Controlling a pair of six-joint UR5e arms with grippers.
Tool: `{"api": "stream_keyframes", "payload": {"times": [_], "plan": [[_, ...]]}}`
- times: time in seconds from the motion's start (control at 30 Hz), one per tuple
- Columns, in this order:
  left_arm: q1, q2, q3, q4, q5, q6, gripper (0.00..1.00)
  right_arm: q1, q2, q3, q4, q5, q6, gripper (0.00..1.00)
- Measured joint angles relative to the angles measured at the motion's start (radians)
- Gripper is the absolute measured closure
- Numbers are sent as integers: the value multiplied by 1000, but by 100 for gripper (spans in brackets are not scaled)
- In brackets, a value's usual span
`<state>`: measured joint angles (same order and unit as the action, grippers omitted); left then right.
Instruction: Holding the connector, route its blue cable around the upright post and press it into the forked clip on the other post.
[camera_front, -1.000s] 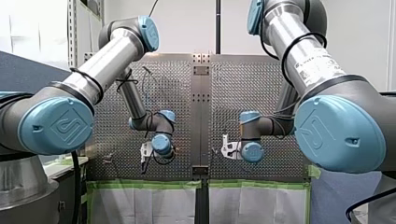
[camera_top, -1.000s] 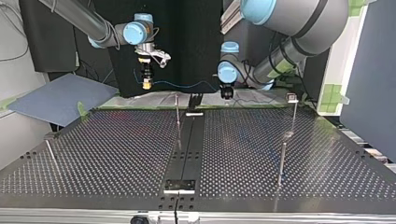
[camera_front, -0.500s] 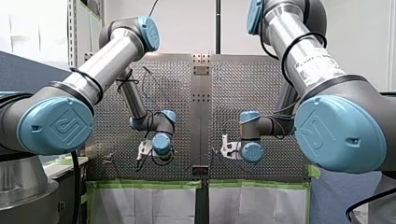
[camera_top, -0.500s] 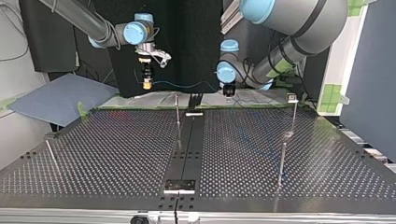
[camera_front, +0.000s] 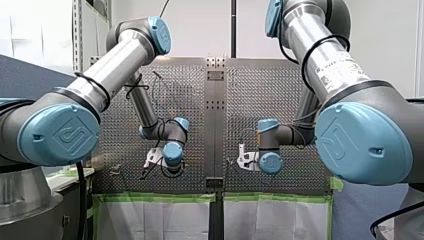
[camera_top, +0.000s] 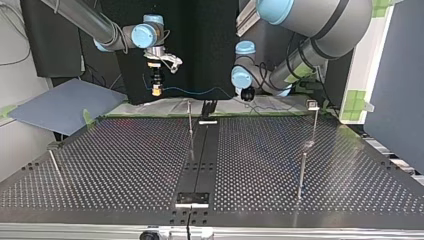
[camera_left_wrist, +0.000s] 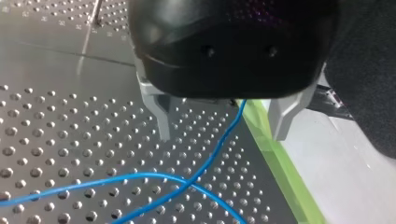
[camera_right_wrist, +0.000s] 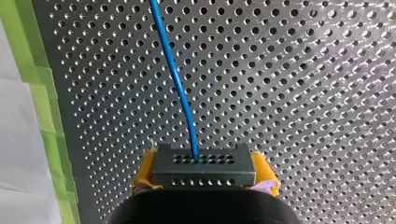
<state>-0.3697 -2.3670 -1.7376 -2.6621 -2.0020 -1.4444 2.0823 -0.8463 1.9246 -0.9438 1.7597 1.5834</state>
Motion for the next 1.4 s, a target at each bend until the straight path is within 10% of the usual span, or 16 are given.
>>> {"api": "stream_keyframes", "payload": {"times": [0.4, 1.4], "plan": [[0, -13, 2, 51, 33, 85, 0, 0, 0, 1, 1, 0, 0, 100], [0, -71, 29, 71, 133, 44, 0, -14, -1, -1, 13, -1, 0, 100]]}}
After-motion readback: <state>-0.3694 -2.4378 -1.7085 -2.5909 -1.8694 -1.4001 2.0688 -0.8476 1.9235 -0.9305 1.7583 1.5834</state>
